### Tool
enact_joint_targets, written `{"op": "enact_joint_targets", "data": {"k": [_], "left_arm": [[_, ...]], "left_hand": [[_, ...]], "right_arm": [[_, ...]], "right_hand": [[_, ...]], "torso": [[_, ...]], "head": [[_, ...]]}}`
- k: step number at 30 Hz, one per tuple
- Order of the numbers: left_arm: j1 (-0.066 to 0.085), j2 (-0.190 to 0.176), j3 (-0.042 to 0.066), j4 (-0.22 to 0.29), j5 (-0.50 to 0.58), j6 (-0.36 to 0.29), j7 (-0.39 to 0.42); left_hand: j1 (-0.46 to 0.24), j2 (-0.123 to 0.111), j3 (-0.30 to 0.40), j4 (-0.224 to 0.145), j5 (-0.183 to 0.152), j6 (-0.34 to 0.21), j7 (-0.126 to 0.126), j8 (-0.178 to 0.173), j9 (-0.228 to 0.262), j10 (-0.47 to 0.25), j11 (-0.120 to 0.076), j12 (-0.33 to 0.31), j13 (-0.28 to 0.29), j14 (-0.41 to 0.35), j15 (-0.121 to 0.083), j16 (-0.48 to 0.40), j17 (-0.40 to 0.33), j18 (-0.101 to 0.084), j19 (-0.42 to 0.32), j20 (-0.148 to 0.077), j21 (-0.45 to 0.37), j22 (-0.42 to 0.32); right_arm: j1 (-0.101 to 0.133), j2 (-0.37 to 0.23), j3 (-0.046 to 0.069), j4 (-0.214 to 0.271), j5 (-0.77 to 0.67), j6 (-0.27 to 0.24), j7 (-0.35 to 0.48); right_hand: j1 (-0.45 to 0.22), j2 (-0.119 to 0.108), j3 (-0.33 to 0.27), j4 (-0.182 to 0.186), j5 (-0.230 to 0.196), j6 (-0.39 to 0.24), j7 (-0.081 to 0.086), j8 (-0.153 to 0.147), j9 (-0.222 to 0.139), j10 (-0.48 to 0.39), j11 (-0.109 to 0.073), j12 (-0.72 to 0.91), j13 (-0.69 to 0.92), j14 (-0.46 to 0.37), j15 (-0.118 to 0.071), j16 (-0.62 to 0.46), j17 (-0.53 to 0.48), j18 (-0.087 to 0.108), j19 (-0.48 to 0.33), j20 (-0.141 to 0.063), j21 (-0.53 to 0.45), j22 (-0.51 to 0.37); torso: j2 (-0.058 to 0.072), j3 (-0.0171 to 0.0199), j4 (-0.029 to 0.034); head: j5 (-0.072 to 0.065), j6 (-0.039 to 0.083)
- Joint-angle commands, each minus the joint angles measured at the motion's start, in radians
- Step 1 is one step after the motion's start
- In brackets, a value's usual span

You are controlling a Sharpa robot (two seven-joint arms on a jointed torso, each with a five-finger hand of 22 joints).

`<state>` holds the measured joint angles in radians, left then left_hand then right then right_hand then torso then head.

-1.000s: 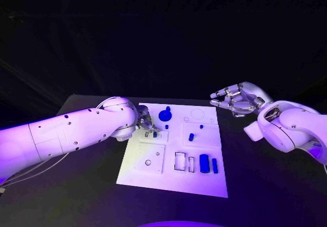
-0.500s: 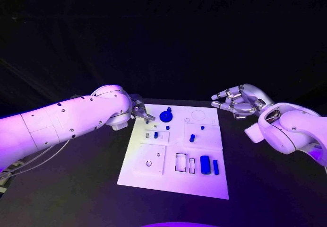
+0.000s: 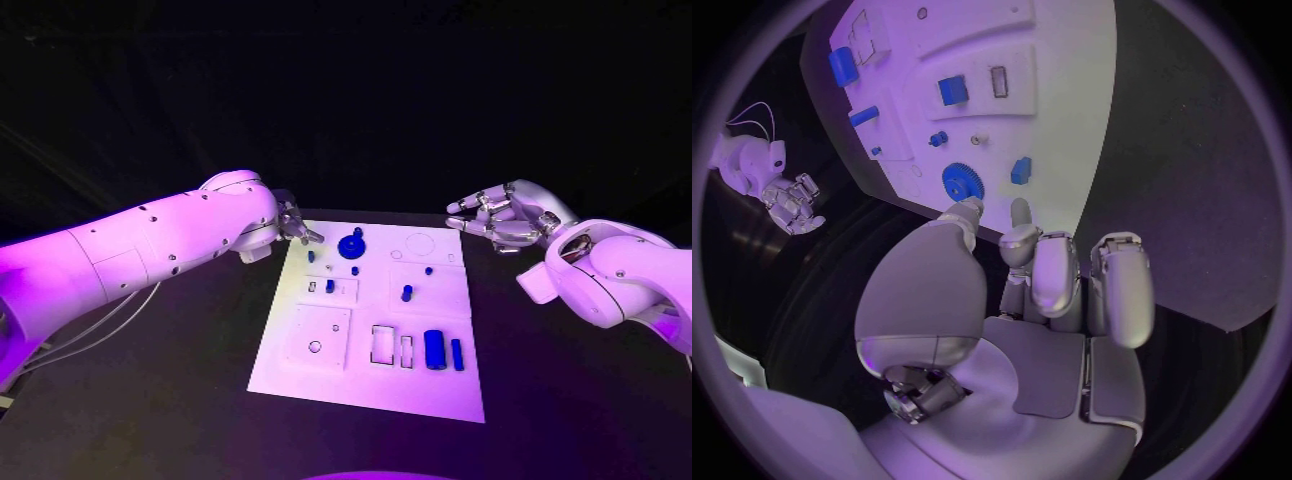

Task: Assemble the parts on the task board

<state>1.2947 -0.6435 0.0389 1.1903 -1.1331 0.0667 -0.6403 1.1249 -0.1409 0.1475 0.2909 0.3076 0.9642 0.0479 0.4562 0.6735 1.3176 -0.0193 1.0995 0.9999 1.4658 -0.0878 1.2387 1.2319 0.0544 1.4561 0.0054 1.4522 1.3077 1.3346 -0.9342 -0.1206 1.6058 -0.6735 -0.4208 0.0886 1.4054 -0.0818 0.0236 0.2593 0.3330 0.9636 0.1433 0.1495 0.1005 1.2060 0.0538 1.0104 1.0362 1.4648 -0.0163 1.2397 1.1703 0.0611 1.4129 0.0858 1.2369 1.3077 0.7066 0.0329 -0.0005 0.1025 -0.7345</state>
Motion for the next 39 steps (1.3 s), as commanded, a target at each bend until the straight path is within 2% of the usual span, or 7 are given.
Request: {"op": "enact_joint_targets", "data": {"k": [1, 5, 7, 11, 15, 27, 39], "left_arm": [[0.003, 0.018, 0.0, -0.028, -0.019, 0.03, 0.017], [0.001, 0.034, -0.001, -0.058, -0.03, 0.046, 0.015], [0.0, 0.04, -0.002, -0.069, -0.035, 0.056, 0.015], [-0.002, 0.042, -0.002, -0.074, -0.04, 0.067, 0.015], [-0.003, 0.044, -0.002, -0.082, -0.042, 0.074, 0.013], [-0.01, 0.06, -0.006, -0.109, -0.04, 0.106, 0.007], [-0.012, 0.064, -0.009, -0.12, -0.017, 0.128, 0.004]], "left_hand": [[0.009, 0.002, -0.009, 0.001, 0.001, -0.004, 0.005, -0.006, -0.002, -0.008, -0.001, -0.005, -0.001, 0.027, 0.006, -0.005, 0.0, 0.0, 0.001, 0.008, -0.006, 0.011], [0.007, 0.003, -0.013, 0.002, 0.001, -0.003, 0.006, -0.008, -0.004, -0.009, 0.0, -0.006, -0.002, 0.027, 0.006, -0.005, 0.0, 0.0, 0.001, 0.008, -0.007, 0.01], [0.005, 0.004, -0.017, 0.002, 0.001, -0.003, 0.007, -0.01, -0.006, -0.01, 0.0, -0.007, -0.004, 0.027, 0.007, -0.005, 0.0, 0.0, 0.001, 0.009, -0.007, 0.01], [0.001, 0.007, -0.027, 0.002, 0.001, -0.001, 0.007, -0.013, -0.009, -0.011, 0.001, -0.006, -0.004, 0.027, 0.008, -0.005, 0.0, 0.0, 0.001, 0.01, -0.007, 0.01], [-0.004, 0.009, -0.036, 0.002, 0.0, 0.001, 0.007, -0.015, -0.012, -0.012, 0.001, -0.007, -0.006, 0.027, 0.008, -0.005, 0.0, 0.0, 0.001, 0.011, -0.007, 0.01], [-0.005, 0.014, -0.042, 0.002, 0.001, 0.004, 0.007, -0.016, -0.014, -0.01, 0.001, -0.005, -0.004, 0.027, 0.008, -0.005, 0.001, 0.0, 0.002, 0.011, -0.007, 0.012], [-0.001, 0.02, -0.044, 0.0, 0.001, 0.007, 0.006, -0.017, -0.016, -0.009, 0.0, -0.003, -0.003, 0.027, 0.008, -0.005, 0.001, -0.001, 0.003, 0.011, -0.005, 0.016]], "right_arm": [[-0.001, 0.002, 0.0, -0.001, -0.004, 0.01, 0.011], [-0.003, 0.003, 0.0, -0.002, -0.004, 0.011, 0.011], [-0.003, 0.003, 0.0, -0.002, -0.004, 0.012, 0.011], [-0.004, 0.004, 0.0, -0.002, -0.003, 0.012, 0.011], [-0.004, 0.005, 0.0, -0.001, -0.003, 0.012, 0.012], [-0.004, 0.006, 0.0, -0.001, -0.002, 0.013, 0.012], [-0.004, 0.004, 0.0, 0.001, -0.002, 0.013, 0.012]], "right_hand": [[-0.013, 0.0, -0.005, 0.0, 0.005, -0.005, 0.0, -0.004, -0.001, -0.008, 0.002, -0.005, -0.001, 0.02, -0.005, -0.003, 0.0, 0.015, -0.002, -0.001, -0.006, 0.028], [-0.013, 0.0, -0.005, 0.001, 0.006, -0.005, 0.0, -0.004, -0.001, -0.008, 0.002, -0.005, -0.001, 0.02, -0.005, -0.003, 0.0, 0.015, -0.003, -0.001, -0.006, 0.027], [-0.013, 0.0, -0.005, 0.001, 0.006, -0.005, 0.0, -0.004, -0.001, -0.008, 0.002, -0.005, -0.001, 0.02, -0.005, -0.003, 0.0, 0.015, -0.003, -0.001, -0.006, 0.027], [-0.013, 0.0, -0.005, 0.001, 0.006, -0.005, 0.0, -0.004, -0.001, -0.008, 0.002, -0.005, -0.001, 0.02, -0.005, -0.003, 0.0, 0.015, -0.003, -0.001, -0.006, 0.027], [-0.013, 0.0, -0.005, 0.0, 0.006, -0.005, 0.0, -0.004, -0.001, -0.01, 0.002, -0.008, -0.004, 0.02, -0.005, -0.004, -0.001, 0.015, -0.003, -0.001, -0.007, 0.027], [-0.013, 0.0, -0.005, 0.0, 0.006, -0.005, 0.0, -0.004, -0.001, -0.01, 0.002, -0.008, -0.004, 0.02, -0.005, -0.004, -0.001, 0.015, -0.003, -0.001, -0.007, 0.027], [-0.012, 0.002, -0.004, 0.0, 0.008, -0.005, 0.0, -0.003, -0.001, -0.01, 0.002, -0.008, -0.005, 0.02, -0.005, -0.004, -0.001, 0.015, -0.002, -0.001, -0.007, 0.027]], "torso": [[0.0, 0.0018, -0.001], [0.001, 0.0005, -0.0017], [0.001, 0.0014, -0.0018], [0.001, 0.0021, -0.0029], [-0.001, 0.0026, -0.0003], [0.0, 0.0012, -0.0015], [0.0, 0.0019, -0.0011]], "head": [[0.002, -0.003], [0.002, -0.005], [0.002, -0.005], [0.002, -0.006], [0.002, -0.008], [0.003, -0.009], [0.002, -0.011]]}}
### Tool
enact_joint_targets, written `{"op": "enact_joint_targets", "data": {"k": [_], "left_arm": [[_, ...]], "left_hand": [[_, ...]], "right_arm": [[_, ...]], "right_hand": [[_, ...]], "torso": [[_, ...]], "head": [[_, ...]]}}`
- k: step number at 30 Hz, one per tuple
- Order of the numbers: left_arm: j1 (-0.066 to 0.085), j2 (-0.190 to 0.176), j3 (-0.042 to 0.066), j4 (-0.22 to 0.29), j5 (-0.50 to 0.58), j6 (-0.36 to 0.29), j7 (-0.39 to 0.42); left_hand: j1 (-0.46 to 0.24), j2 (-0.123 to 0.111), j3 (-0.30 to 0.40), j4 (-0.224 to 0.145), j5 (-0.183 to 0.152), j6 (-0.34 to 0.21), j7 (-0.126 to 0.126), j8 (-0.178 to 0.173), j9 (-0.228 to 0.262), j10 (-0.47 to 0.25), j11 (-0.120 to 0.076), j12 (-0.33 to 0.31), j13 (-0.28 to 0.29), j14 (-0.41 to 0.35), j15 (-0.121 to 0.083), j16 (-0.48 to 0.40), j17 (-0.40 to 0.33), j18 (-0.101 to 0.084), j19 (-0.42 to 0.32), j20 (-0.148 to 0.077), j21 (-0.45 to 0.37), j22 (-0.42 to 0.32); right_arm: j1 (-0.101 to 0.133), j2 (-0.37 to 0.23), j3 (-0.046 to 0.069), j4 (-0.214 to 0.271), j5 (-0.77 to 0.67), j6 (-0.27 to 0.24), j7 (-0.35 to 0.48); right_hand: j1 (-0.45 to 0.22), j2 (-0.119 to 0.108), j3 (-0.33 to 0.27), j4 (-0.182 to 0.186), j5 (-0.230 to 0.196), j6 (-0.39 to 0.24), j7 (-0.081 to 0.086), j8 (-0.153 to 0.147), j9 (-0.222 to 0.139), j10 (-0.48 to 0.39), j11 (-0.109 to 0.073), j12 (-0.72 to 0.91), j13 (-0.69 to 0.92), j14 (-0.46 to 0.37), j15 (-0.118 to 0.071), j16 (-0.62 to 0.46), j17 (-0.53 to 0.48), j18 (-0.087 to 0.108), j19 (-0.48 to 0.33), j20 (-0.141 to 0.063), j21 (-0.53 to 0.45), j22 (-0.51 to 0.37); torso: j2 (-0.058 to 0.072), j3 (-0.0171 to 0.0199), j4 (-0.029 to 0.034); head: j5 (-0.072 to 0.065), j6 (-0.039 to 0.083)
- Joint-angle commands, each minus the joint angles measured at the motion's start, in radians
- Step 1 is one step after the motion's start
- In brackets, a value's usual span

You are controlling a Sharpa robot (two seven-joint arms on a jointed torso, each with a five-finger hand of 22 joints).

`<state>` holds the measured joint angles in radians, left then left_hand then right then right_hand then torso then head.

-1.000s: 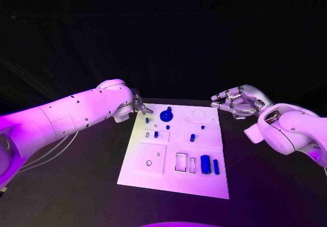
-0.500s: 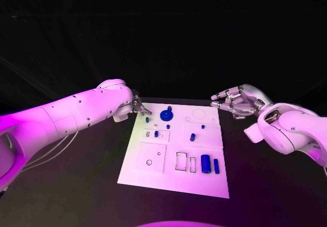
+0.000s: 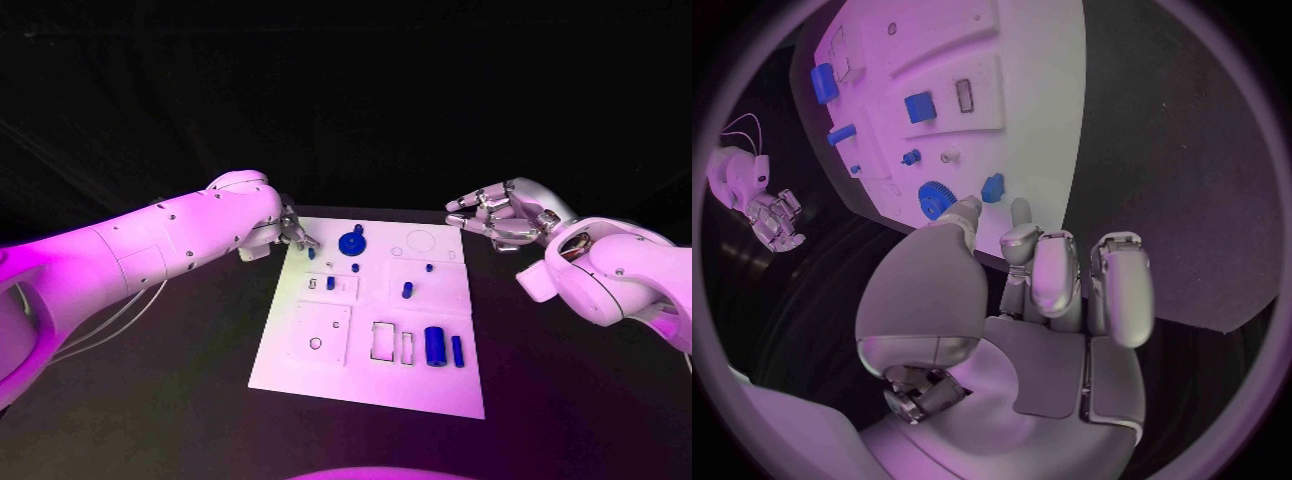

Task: Assemble the parts on the task board

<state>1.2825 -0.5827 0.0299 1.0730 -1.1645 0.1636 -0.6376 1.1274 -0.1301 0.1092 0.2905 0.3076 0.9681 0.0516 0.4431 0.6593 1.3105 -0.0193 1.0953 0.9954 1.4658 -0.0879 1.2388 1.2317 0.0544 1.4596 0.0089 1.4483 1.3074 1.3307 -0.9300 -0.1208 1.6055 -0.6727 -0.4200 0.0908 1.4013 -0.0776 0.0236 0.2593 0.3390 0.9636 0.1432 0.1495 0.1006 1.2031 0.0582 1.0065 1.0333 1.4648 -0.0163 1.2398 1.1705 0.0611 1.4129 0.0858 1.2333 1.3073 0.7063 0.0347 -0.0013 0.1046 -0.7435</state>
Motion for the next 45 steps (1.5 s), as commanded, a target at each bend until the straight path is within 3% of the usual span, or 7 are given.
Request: {"op": "enact_joint_targets", "data": {"k": [1, 20, 30, 41, 45], "left_arm": [[0.0, 0.004, 0.0, -0.003, 0.017, 0.031, 0.001], [-0.002, 0.008, -0.002, -0.007, 0.045, 0.029, 0.008], [-0.002, 0.008, -0.003, -0.005, 0.058, 0.033, 0.011], [-0.002, 0.008, -0.003, -0.006, 0.071, 0.047, 0.019], [-0.002, 0.007, -0.003, -0.005, 0.075, 0.047, 0.022]], "left_hand": [[-0.004, 0.01, -0.006, 0.001, 0.001, 0.003, 0.002, -0.004, -0.001, -0.002, 0.0, 0.001, 0.001, 0.027, 0.008, -0.005, 0.001, -0.001, 0.0, 0.008, -0.001, 0.016], [0.006, 0.026, -0.009, 0.0, 0.002, 0.009, 0.001, -0.006, -0.005, 0.002, -0.001, 0.006, 0.004, 0.027, 0.007, -0.005, 0.001, -0.002, 0.002, 0.008, 0.002, 0.022], [0.047, 0.058, -0.005, -0.004, 0.002, 0.016, -0.001, -0.011, -0.013, 0.004, -0.003, 0.01, 0.005, 0.027, 0.006, -0.005, 0.002, -0.003, 0.003, 0.007, 0.003, 0.025], [0.19, 0.113, 0.052, -0.042, 0.007, 0.012, -0.006, -0.021, -0.023, -0.001, -0.008, 0.003, -0.004, 0.026, 0.001, -0.007, 0.001, -0.002, 0.002, 0.004, 0.002, 0.025], [0.269, 0.127, 0.131, -0.079, 0.014, 0.0, -0.005, -0.027, -0.026, -0.007, -0.009, -0.005, -0.01, 0.026, -0.001, -0.008, 0.001, -0.003, 0.002, 0.003, 0.002, 0.026]], "right_arm": [[-0.001, 0.0, 0.0, 0.002, -0.003, 0.012, 0.01], [-0.001, 0.001, 0.0, 0.0, -0.003, 0.014, 0.009], [-0.001, 0.003, 0.0, -0.001, -0.003, 0.015, 0.009], [-0.001, 0.004, 0.0, -0.003, -0.003, 0.016, 0.009], [-0.001, 0.005, 0.0, -0.003, -0.003, 0.017, 0.01]], "right_hand": [[-0.008, -0.002, -0.005, 0.0, 0.002, -0.005, 0.0, -0.003, -0.001, -0.007, -0.003, -0.004, -0.002, 0.02, -0.005, -0.004, -0.001, 0.015, -0.002, -0.001, -0.004, 0.027], [-0.008, -0.002, -0.005, 0.0, 0.002, -0.005, 0.0, -0.003, -0.001, -0.007, -0.003, -0.004, -0.002, 0.02, -0.005, -0.004, -0.001, 0.015, -0.002, -0.001, -0.004, 0.027], [-0.007, 0.0, -0.004, 0.0, 0.004, -0.004, -0.001, -0.003, -0.001, -0.007, -0.003, -0.003, -0.001, 0.02, -0.005, -0.004, 0.0, 0.015, -0.002, -0.001, -0.003, 0.028], [-0.006, 0.001, -0.004, -0.001, 0.006, -0.004, -0.001, -0.003, -0.001, -0.006, -0.003, -0.003, -0.001, 0.021, -0.006, -0.003, 0.001, 0.015, -0.001, -0.001, -0.002, 0.029], [-0.006, 0.001, -0.004, -0.001, 0.008, -0.004, -0.001, -0.003, -0.001, -0.006, -0.003, -0.002, 0.0, 0.021, -0.006, -0.004, 0.001, 0.015, -0.001, -0.001, -0.003, 0.028]], "torso": [[0.001, -0.0002, -0.0001], [-0.001, 0.0003, 0.0003], [-0.001, 0.0004, -0.0001], [0.0, 0.0008, -0.0001], [0.0, 0.0005, -0.0003]], "head": [[-0.001, -0.002], [-0.002, -0.009], [-0.002, -0.009], [0.001, -0.011], [0.0, -0.013]]}}
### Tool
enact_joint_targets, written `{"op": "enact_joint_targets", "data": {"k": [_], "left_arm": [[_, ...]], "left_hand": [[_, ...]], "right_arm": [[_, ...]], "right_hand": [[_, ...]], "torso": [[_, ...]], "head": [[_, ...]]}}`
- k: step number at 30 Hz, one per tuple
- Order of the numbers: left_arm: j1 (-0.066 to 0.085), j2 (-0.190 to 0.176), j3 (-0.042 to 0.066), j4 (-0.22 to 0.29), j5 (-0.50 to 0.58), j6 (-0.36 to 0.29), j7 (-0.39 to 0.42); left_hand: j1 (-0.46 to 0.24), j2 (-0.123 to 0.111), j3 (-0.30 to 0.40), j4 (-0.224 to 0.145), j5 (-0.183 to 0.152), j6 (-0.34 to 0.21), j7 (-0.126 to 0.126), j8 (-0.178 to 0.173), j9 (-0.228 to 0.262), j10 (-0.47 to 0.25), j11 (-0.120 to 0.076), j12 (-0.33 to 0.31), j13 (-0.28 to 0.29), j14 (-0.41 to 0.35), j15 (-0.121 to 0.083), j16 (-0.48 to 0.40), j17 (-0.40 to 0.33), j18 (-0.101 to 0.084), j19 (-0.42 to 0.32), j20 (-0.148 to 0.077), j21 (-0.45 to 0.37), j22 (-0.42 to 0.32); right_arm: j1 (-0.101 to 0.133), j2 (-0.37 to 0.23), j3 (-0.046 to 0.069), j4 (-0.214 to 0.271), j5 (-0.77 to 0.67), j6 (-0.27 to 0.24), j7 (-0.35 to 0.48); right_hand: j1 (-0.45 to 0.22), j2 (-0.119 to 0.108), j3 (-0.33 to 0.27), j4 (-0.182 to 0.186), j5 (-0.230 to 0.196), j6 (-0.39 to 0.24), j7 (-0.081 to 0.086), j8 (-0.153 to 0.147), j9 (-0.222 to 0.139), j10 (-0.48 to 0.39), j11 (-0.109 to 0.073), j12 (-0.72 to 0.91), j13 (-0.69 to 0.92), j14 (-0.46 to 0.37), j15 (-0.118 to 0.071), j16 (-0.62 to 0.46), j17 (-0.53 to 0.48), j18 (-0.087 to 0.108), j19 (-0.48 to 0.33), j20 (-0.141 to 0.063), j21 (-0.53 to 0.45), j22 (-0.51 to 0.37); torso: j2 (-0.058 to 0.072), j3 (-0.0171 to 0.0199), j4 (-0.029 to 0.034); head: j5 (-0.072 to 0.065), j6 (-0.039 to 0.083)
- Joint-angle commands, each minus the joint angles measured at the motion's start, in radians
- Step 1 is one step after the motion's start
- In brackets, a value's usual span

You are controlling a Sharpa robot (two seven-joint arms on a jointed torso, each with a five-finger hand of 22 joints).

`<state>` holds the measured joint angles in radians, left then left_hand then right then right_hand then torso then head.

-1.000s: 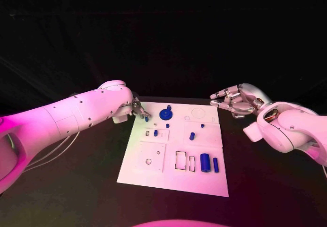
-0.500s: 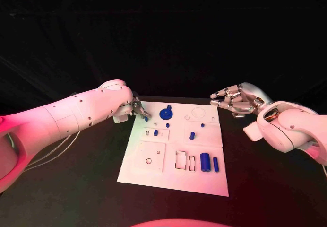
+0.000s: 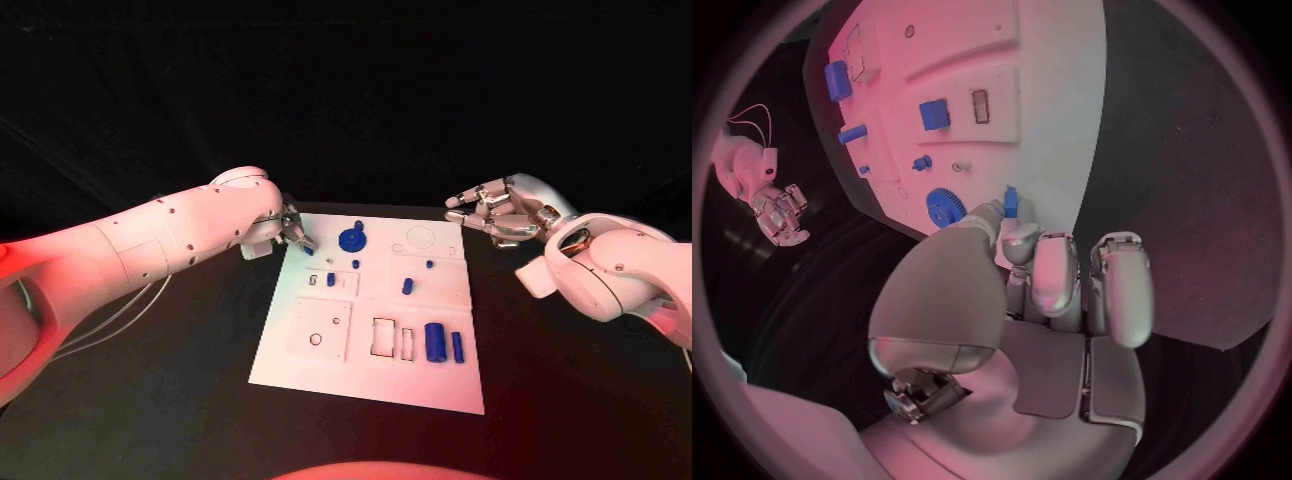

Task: Assemble the parts on the task board

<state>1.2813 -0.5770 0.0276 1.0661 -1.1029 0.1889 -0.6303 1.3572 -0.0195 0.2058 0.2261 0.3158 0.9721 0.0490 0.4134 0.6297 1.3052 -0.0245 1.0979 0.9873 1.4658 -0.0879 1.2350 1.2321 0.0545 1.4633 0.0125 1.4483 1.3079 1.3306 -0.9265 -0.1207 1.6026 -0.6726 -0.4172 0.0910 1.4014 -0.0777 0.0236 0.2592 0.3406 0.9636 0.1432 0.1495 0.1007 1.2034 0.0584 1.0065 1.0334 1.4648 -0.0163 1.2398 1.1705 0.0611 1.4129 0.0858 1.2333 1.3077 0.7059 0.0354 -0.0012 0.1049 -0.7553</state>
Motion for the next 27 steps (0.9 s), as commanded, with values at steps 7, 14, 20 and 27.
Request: {"op": "enact_joint_targets", "data": {"k": [7, 14, 20, 27], "left_arm": [[-0.001, -0.01, -0.001, 0.013, 0.053, 0.009, 0.024], [-0.001, -0.048, -0.001, 0.069, 0.112, -0.037, 0.035], [0.0, -0.107, -0.001, 0.167, 0.136, -0.09, 0.037], [-0.007, -0.174, -0.002, 0.289, 0.08, -0.175, 0.06]], "left_hand": [[0.035, -0.054, 0.294, -0.047, 0.002, -0.008, 0.011, 0.025, 0.021, 0.006, 0.006, -0.012, -0.012, 0.026, 0.008, -0.004, 0.002, -0.003, -0.002, 0.007, 0.004, 0.03], [-0.002, -0.09, 0.38, -0.074, -0.001, -0.008, 0.008, 0.044, 0.037, 0.017, 0.004, -0.001, -0.004, 0.026, 0.007, -0.003, 0.003, -0.003, -0.001, 0.006, 0.004, 0.033], [-0.021, -0.101, 0.411, -0.085, -0.002, -0.003, 0.005, 0.056, 0.046, 0.028, 0.001, 0.011, 0.007, 0.027, 0.004, -0.003, 0.004, -0.004, 0.001, 0.004, 0.006, 0.037], [-0.051, -0.128, 0.48, -0.103, -0.001, 0.0, 0.0, 0.075, 0.059, 0.04, -0.004, 0.021, 0.017, 0.027, 0.0, -0.002, 0.005, -0.007, 0.008, 0.0, 0.013, 0.051]], "right_arm": [[-0.001, 0.001, 0.0, -0.002, -0.003, 0.014, 0.01], [-0.001, 0.001, 0.0, -0.002, -0.003, 0.013, 0.011], [-0.001, 0.0, 0.0, -0.003, -0.003, 0.013, 0.012], [-0.002, -0.003, 0.0, -0.003, -0.003, 0.013, 0.013]], "right_hand": [[-0.006, 0.001, -0.004, -0.001, 0.006, -0.004, -0.001, -0.003, -0.001, -0.006, -0.003, -0.002, 0.0, 0.021, -0.006, -0.004, 0.001, 0.015, -0.001, -0.001, -0.003, 0.028], [-0.006, 0.002, -0.004, -0.001, 0.008, -0.003, -0.001, -0.002, -0.001, -0.006, -0.003, -0.002, -0.001, 0.021, -0.006, -0.004, 0.001, 0.015, -0.001, -0.001, -0.003, 0.028], [-0.006, 0.002, -0.004, -0.001, 0.008, -0.003, -0.001, -0.002, -0.001, -0.006, -0.003, -0.002, -0.001, 0.021, -0.006, -0.004, 0.001, 0.015, -0.001, -0.001, -0.003, 0.028], [-0.006, 0.002, -0.004, -0.001, 0.008, -0.003, -0.001, -0.002, -0.001, -0.006, -0.003, -0.002, -0.001, 0.021, -0.006, -0.004, 0.001, 0.015, -0.001, -0.001, -0.003, 0.028]], "torso": [[-0.002, -0.0003, 0.0013], [-0.005, -0.0003, 0.0045], [-0.011, -0.0003, 0.007], [-0.013, -0.0005, 0.0118]], "head": [[0.001, -0.004], [0.002, -0.003], [0.006, -0.003], [0.006, -0.006]]}}
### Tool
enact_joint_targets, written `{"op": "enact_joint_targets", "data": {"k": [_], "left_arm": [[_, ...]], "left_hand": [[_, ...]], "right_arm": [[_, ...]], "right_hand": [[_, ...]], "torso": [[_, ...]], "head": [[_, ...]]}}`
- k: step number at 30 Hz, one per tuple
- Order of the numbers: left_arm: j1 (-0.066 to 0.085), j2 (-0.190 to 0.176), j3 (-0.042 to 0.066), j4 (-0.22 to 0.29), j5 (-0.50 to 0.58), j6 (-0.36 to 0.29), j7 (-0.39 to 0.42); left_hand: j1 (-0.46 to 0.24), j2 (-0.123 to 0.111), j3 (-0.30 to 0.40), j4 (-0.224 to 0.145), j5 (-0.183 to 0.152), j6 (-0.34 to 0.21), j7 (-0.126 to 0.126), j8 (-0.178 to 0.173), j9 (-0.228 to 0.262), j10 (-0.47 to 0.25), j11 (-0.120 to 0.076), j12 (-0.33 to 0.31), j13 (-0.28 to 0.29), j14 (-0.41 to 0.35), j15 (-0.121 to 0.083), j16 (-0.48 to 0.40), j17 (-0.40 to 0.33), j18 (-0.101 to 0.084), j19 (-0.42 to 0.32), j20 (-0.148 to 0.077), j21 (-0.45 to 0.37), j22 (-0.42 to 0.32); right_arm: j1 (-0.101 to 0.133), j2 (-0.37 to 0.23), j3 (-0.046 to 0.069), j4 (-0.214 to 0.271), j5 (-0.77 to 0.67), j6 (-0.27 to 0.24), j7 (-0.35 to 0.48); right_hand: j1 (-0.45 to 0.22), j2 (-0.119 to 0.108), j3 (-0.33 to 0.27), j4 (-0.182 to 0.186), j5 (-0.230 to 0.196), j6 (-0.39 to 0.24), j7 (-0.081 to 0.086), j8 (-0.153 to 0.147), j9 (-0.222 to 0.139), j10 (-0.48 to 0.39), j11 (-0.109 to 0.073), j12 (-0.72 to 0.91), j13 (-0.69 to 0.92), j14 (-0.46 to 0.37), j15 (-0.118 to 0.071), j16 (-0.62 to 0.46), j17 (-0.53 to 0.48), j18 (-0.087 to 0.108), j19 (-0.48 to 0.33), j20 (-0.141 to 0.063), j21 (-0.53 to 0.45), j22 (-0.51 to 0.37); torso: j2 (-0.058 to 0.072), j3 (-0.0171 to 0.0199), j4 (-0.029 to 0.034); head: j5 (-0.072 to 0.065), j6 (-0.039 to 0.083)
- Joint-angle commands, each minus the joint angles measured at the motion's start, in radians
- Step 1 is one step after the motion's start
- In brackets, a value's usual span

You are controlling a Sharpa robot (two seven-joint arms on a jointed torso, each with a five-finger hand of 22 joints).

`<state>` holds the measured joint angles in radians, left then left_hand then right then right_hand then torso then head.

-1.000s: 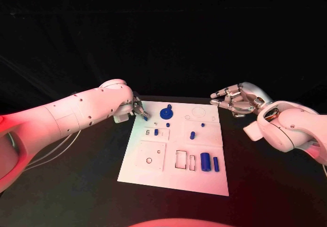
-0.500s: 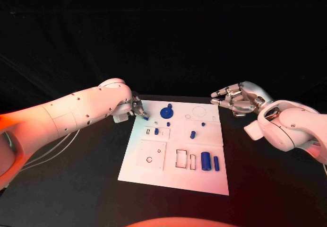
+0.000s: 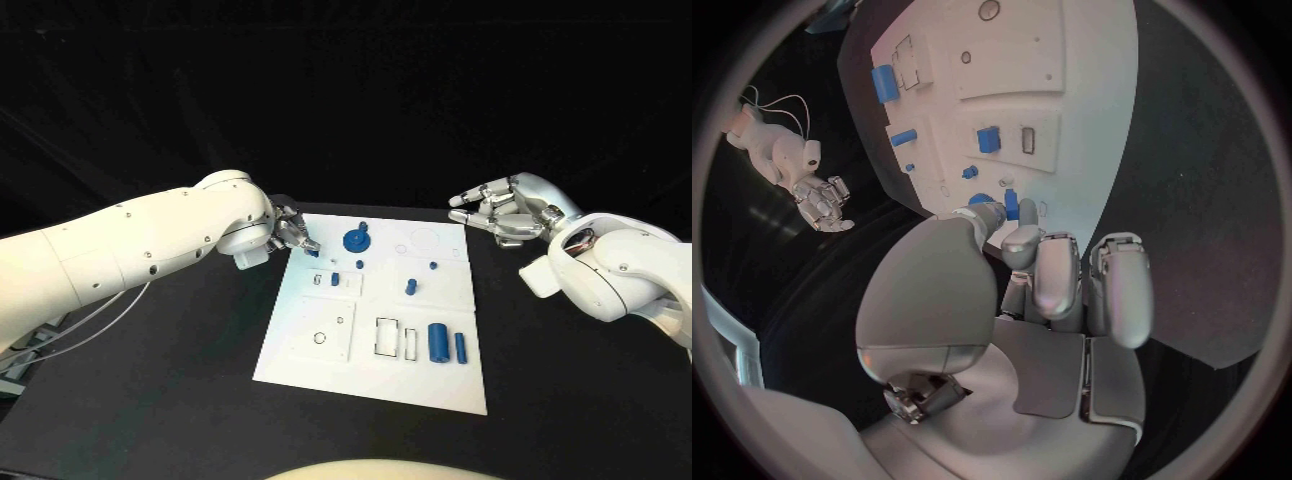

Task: Assemble the parts on the task board

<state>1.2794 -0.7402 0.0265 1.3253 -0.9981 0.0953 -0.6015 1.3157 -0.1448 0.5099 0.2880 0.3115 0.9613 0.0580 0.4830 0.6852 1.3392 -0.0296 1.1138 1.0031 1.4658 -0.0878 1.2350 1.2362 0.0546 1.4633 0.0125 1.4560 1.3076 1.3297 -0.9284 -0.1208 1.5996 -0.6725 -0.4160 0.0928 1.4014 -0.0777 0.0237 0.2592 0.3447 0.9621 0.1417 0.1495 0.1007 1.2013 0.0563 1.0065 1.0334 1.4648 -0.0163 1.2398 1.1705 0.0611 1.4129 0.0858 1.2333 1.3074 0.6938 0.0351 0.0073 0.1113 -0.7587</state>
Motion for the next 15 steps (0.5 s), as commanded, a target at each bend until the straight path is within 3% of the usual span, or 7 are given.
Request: {"op": "enact_joint_targets", "data": {"k": [1, 5, 8, 15], "left_arm": [[-0.01, -0.019, -0.001, 0.045, -0.038, -0.092, 0.035], [-0.033, -0.045, -0.003, 0.095, -0.101, -0.13, 0.05], [-0.051, -0.056, -0.011, 0.123, -0.152, -0.16, 0.061], [-0.072, -0.056, -0.019, 0.142, -0.214, -0.173, 0.061]], "left_hand": [[-0.013, -0.006, 0.182, -0.167, 0.003, 0.012, -0.01, 0.007, 0.004, 0.007, 0.001, 0.006, 0.001, 0.027, 0.0, -0.003, 0.001, -0.007, 0.009, 0.0, 0.007, 0.052], [-0.021, -0.014, 0.197, -0.171, 0.002, 0.014, -0.011, 0.012, 0.007, 0.01, -0.001, 0.006, 0.001, 0.027, -0.001, -0.002, 0.001, -0.009, 0.012, -0.001, 0.01, 0.058], [-0.028, -0.022, 0.209, -0.174, 0.002, 0.016, -0.013, 0.016, 0.01, 0.014, -0.002, 0.008, 0.003, 0.027, -0.003, -0.002, 0.002, -0.01, 0.014, -0.002, 0.012, 0.064], [-0.035, -0.029, 0.222, -0.176, 0.002, 0.019, -0.015, 0.021, 0.013, 0.021, -0.004, 0.016, 0.012, 0.027, -0.004, -0.002, 0.002, -0.011, 0.018, -0.003, 0.017, 0.072]], "right_arm": [[-0.001, -0.002, 0.0, 0.0, -0.003, 0.012, 0.012], [-0.001, -0.004, 0.0, 0.001, -0.003, 0.011, 0.013], [-0.002, -0.005, 0.0, 0.001, -0.005, 0.012, 0.013], [-0.004, -0.006, 0.0, 0.002, -0.01, 0.012, 0.014]], "right_hand": [[-0.006, 0.002, -0.004, -0.001, 0.004, -0.002, 0.001, -0.002, -0.001, -0.004, -0.001, -0.002, -0.001, 0.021, -0.006, -0.004, 0.001, 0.015, -0.001, -0.001, -0.003, 0.028], [-0.006, 0.002, -0.004, -0.001, 0.004, -0.002, 0.001, -0.002, -0.001, -0.004, -0.001, -0.002, -0.001, 0.021, -0.006, -0.004, 0.001, 0.015, -0.001, -0.001, -0.003, 0.028], [-0.006, 0.002, -0.004, -0.001, 0.004, -0.002, 0.001, -0.002, -0.001, -0.004, -0.001, -0.002, -0.001, 0.021, -0.006, -0.004, 0.001, 0.015, -0.001, -0.001, -0.003, 0.028], [-0.006, 0.002, -0.004, -0.001, 0.004, -0.002, 0.001, -0.002, -0.001, -0.004, -0.001, -0.002, -0.001, 0.021, -0.006, -0.004, 0.001, 0.015, -0.001, -0.001, -0.003, 0.028]], "torso": [[-0.002, -0.0004, 0.0034], [-0.003, 0.0006, 0.0047], [-0.002, -0.0002, 0.0033], [0.0, 0.0004, 0.0013]], "head": [[-0.001, -0.004], [0.0, -0.005], [0.001, -0.006], [0.002, -0.006]]}}
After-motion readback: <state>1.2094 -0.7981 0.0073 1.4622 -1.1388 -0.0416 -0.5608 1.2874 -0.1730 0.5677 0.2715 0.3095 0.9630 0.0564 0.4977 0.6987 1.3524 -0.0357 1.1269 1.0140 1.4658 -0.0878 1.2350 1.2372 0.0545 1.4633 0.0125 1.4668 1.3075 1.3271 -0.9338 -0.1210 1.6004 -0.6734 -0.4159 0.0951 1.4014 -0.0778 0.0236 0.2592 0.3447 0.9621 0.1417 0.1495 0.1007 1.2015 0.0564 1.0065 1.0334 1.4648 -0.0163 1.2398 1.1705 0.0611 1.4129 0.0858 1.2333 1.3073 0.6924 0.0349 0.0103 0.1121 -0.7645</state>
